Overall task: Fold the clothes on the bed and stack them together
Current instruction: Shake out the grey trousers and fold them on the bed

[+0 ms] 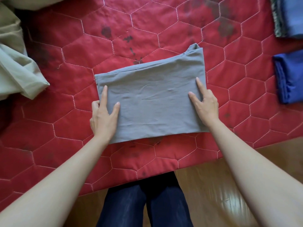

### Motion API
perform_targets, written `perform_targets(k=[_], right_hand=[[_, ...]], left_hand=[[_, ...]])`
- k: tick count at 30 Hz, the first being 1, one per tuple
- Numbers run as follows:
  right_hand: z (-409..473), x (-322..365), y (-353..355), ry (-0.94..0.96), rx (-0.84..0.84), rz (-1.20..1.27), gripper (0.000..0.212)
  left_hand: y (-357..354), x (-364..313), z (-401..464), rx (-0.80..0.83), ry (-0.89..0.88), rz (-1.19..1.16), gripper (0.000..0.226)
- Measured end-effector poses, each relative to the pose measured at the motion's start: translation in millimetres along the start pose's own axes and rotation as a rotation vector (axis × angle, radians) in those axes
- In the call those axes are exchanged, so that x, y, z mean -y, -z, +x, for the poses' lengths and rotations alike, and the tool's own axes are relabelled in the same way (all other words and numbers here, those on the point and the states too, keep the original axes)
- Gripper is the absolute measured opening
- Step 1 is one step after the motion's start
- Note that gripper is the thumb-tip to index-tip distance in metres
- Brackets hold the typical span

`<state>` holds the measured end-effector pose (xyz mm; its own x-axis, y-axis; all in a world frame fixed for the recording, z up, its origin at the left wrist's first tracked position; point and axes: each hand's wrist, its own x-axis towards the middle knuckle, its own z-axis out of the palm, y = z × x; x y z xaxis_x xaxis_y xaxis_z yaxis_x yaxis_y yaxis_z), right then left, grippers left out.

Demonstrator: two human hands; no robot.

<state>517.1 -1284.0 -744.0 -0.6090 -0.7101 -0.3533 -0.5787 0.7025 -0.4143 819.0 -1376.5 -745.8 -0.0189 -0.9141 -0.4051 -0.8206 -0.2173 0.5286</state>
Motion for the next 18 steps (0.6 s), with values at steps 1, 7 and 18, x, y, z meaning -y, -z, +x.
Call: perform_targets(k=[1,7,18], right_hand=[[-2,1,1,0.005,-0.005,0.0,0.058],[-22,16,4,0.058,-0.176,-0.102,0.058],[-7,2,60,0.133,-0.319,-0.051,0.055]], left_hand=[[1,1,0,0.007,0.003,-0.037,0.066],[5,-7,-4,-0.048,-0.009,-0.168,0.069],[5,-84,-8,-0.071,-0.178,-0.192,0.068]])
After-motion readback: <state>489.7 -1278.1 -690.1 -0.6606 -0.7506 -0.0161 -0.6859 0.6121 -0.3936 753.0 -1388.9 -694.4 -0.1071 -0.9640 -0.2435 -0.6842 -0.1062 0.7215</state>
